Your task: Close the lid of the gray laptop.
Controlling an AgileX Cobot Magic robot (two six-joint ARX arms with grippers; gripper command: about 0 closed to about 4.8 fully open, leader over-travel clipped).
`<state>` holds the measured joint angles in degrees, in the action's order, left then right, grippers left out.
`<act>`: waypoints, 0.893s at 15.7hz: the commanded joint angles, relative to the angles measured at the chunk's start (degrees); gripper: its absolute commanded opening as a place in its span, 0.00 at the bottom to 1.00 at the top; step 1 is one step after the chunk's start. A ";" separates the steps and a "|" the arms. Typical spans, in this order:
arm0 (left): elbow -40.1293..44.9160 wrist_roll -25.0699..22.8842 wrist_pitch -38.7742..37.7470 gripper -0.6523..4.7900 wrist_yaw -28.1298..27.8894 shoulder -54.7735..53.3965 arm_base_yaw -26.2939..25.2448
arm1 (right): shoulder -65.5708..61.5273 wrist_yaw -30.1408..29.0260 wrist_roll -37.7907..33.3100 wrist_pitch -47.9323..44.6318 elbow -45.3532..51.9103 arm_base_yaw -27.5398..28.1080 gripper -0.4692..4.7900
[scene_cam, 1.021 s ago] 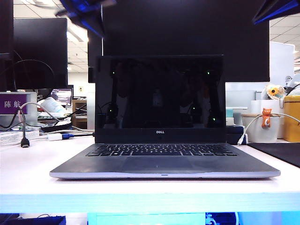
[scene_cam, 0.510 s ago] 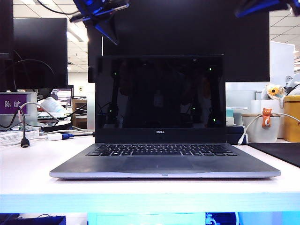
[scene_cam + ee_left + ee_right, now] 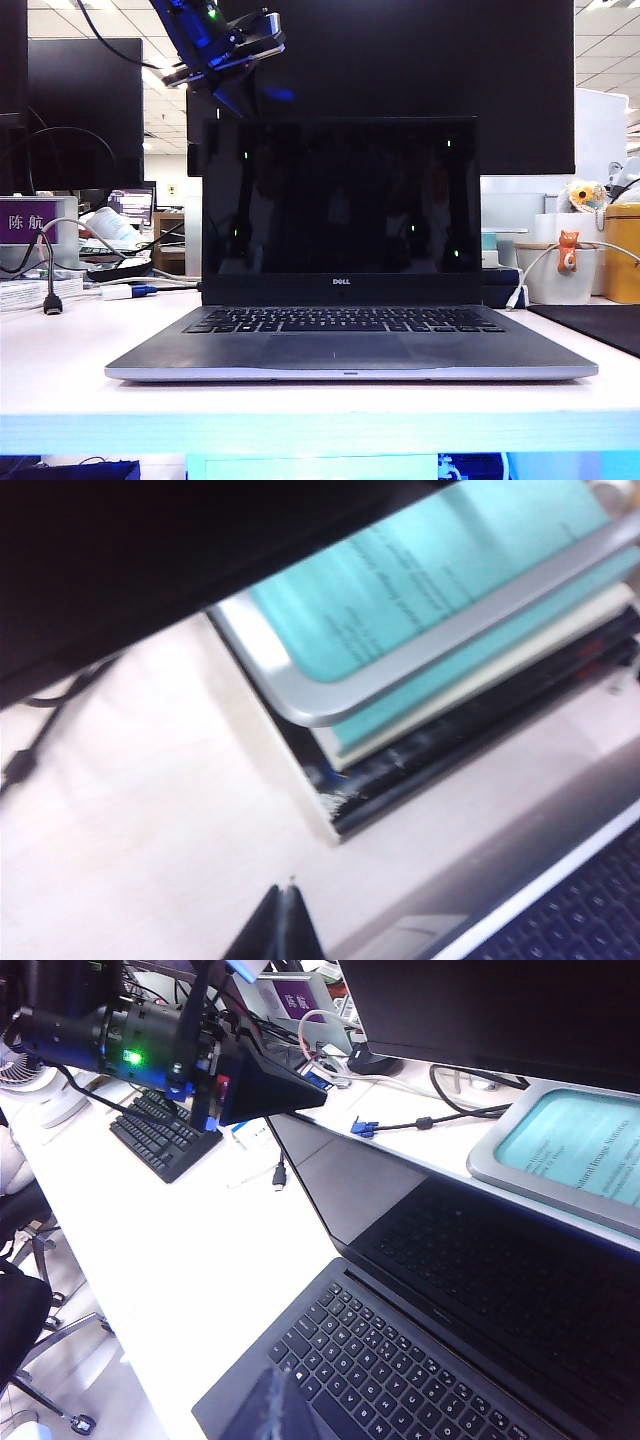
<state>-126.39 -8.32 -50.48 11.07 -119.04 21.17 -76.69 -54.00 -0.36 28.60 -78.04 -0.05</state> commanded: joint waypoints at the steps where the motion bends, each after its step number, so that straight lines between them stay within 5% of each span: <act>1: 0.09 -2.25 -14.40 0.11 1.79 -0.35 0.46 | -0.04 -0.13 -0.07 -0.13 -0.37 0.00 0.09; 7: 0.07 -3.87 -30.49 0.11 1.70 1.40 5.66 | -0.09 0.09 -0.07 -0.07 -0.37 0.02 0.09; 12: 0.07 -3.72 -28.87 0.11 -1.90 7.63 9.20 | -0.66 0.46 0.00 0.87 -0.37 0.02 0.09; 14: 0.07 -2.95 -25.03 0.11 -9.16 8.00 9.09 | -1.01 0.44 0.24 1.62 -0.37 0.02 0.09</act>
<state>-126.28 -11.94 -78.65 6.59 -111.15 30.46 -77.78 -53.49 -0.38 30.02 -78.04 -0.01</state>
